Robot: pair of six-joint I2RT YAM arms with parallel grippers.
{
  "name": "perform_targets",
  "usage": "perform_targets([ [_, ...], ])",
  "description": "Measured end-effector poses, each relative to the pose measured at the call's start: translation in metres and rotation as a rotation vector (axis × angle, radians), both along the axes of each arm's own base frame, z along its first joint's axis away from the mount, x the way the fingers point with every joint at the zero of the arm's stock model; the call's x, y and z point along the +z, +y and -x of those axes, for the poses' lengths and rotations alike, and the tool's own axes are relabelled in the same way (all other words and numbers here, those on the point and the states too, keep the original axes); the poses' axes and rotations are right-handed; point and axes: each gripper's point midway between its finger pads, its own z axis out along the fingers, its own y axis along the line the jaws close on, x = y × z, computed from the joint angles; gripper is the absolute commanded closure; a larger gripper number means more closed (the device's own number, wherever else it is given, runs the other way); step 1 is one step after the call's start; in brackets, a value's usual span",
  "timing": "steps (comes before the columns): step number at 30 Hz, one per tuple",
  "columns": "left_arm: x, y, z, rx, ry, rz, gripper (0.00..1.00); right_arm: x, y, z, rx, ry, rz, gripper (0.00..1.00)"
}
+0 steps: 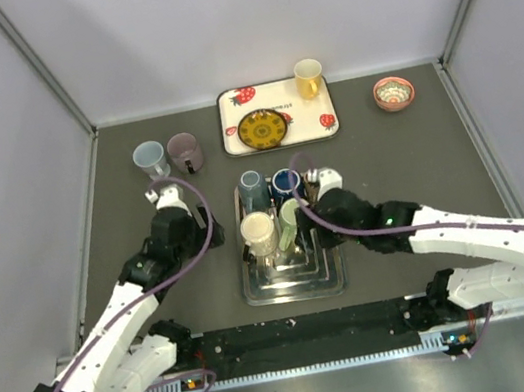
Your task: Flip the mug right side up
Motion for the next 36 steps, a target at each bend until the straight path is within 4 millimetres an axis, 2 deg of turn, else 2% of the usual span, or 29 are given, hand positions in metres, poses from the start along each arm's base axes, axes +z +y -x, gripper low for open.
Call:
perform_targets([
  [3, -0.014, -0.011, 0.013, -0.065, 0.034, 0.015, 0.18, -0.026, 0.015, 0.005, -0.025, 0.063, 0.057, 0.25],
  [8, -0.021, -0.021, 0.02, -0.125, 0.059, 0.016, 0.19, -0.05, 0.025, 0.001, -0.119, 0.124, 0.089, 0.26],
  [12, -0.022, -0.021, 0.024, -0.124, 0.05, 0.032, 0.2, -0.05, 0.035, -0.006, -0.192, 0.126, 0.072, 0.26],
  [17, -0.024, -0.019, 0.027, -0.107, 0.049, 0.051, 0.2, -0.044, 0.045, -0.025, -0.324, 0.109, 0.036, 0.25],
  [24, -0.024, -0.016, 0.025, -0.064, 0.047, 0.063, 0.21, -0.053, 0.049, -0.037, -0.435, 0.126, 0.049, 0.27],
  [31, -0.024, -0.017, 0.024, -0.047, 0.051, 0.077, 0.22, -0.07, 0.043, -0.042, -0.481, 0.164, 0.084, 0.34],
  [36, -0.024, -0.017, 0.024, -0.043, 0.053, 0.082, 0.23, -0.073, 0.034, -0.048, -0.509, 0.176, 0.094, 0.37],
])
